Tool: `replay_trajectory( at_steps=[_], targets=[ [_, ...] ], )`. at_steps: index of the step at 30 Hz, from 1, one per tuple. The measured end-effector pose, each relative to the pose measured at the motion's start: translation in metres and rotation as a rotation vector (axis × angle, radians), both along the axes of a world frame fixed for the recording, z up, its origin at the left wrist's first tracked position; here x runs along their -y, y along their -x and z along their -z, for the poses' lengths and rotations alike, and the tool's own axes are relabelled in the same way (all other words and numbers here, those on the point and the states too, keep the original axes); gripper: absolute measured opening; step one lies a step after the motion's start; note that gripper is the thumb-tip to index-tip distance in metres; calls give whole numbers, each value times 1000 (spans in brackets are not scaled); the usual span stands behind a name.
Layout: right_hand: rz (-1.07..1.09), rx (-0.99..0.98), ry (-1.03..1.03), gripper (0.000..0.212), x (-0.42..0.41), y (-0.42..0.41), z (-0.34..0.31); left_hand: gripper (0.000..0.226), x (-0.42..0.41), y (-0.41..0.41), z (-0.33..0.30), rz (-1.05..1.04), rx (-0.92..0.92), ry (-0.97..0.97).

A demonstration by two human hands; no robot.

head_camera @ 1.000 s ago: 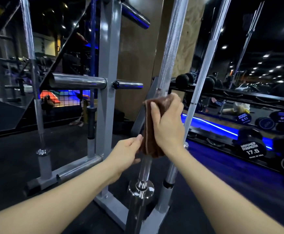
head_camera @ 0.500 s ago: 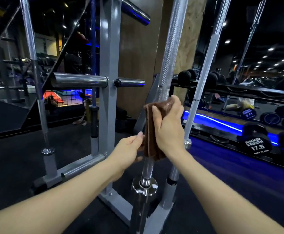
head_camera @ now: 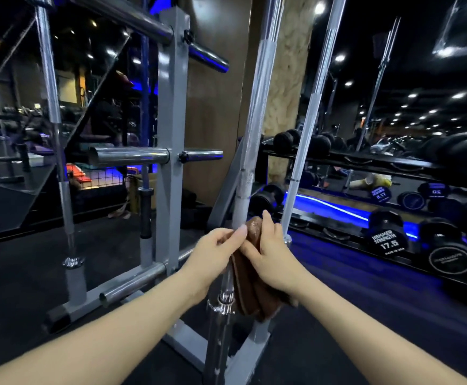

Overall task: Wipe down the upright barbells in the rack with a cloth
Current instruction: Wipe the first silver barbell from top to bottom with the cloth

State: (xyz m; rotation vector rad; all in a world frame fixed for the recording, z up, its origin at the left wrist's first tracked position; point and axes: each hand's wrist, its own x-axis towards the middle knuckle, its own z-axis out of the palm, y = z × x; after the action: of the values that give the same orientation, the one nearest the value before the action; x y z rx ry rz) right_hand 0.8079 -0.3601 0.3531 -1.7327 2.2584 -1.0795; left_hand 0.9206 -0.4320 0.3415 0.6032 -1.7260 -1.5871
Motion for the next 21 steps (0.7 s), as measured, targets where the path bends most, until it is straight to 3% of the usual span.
replay_trajectory(
  at_steps=[2,4,6,9,12,14,17,19,21],
  targets=[
    [-42,-57,-10,86,-8,-3,-17,43,-9,-3,-22,87,6,-43],
    [-96,-65,-41,92,-15,-4,-32,26,-13,-5,-39,35,17,12],
    [-170,79,-56,93,-22,0,-49,9,-11,-10,-52,-55,-52,32],
    [-337,477,-46,69,-32,11,-63,7,-4,-26,-70,-70,-152,-8],
    [-302,501,60,53,-26,18,-71,7,4,-37,-89,-141,-258,45],
    [-173,477,224,42,-21,23,-85,10,11,-36,-107,-322,-332,244],
    [-98,477,353,32,-15,38,-106,18,11,-15,-137,-589,-312,691],
    [-79,472,412,28,-8,46,-115,23,10,9,-152,-732,-326,851],
    [-80,519,501,23,-1,51,-130,29,12,35,-155,-750,-262,977]
  ],
)
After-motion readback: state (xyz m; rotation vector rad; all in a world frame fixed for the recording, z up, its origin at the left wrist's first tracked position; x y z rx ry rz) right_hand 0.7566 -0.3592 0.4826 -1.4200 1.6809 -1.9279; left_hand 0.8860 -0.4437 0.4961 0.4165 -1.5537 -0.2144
